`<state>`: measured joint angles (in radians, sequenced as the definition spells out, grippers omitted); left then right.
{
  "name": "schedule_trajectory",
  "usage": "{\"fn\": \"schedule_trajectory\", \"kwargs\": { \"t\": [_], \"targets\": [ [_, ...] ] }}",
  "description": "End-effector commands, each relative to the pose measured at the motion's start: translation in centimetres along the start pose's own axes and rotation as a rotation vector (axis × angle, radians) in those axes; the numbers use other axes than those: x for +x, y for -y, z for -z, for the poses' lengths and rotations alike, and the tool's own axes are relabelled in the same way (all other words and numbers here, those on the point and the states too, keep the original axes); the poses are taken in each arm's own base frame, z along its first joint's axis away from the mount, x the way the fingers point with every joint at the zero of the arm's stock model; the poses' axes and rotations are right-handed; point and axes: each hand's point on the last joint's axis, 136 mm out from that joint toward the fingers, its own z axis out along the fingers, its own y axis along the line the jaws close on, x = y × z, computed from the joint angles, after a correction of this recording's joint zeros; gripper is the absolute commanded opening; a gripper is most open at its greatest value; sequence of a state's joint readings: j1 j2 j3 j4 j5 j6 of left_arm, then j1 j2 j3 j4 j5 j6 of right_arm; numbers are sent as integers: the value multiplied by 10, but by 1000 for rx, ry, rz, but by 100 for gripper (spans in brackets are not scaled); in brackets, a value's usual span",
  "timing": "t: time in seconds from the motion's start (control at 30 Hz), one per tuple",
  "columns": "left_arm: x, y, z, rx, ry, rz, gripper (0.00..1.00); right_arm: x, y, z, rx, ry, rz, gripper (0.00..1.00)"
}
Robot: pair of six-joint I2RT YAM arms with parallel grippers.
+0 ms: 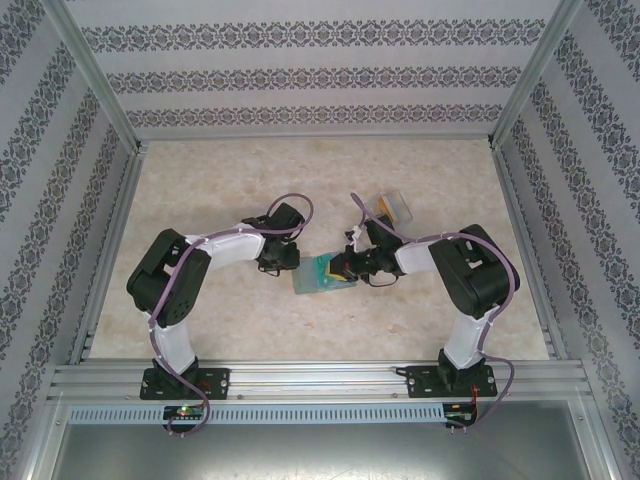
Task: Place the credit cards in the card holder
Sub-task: Insert the credit card into the card holder.
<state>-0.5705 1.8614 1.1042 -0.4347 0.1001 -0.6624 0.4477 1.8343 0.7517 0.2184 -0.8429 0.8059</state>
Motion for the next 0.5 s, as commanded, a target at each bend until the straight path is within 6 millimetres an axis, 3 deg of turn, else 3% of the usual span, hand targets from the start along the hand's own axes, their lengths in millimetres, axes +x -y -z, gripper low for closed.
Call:
{"fn": "schedule_trajectory", "kwargs": {
  "t": [0.0, 0.13, 0.27, 0.3, 0.37, 0.47],
  "targets": [
    [58, 21, -54, 63, -187, -83, 23, 24, 17, -11, 55, -60, -15, 7],
    [56, 18, -56, 41, -183, -87, 23, 27, 17, -11, 45, -73, -14, 1],
    [52, 13, -55, 11, -176, -93, 25, 27, 17, -9, 41, -75, -16, 0],
    [52, 12, -55, 16, -179, -90, 29, 27, 18, -9, 41, -77, -19, 0],
    [54, 23, -52, 98, -206, -89, 52, 27, 18, -9, 39, -80, -20, 0],
    [55, 37, -44, 180, -224, -87, 60, 26, 16, -11, 39, -81, -19, 0]
  ]
}}
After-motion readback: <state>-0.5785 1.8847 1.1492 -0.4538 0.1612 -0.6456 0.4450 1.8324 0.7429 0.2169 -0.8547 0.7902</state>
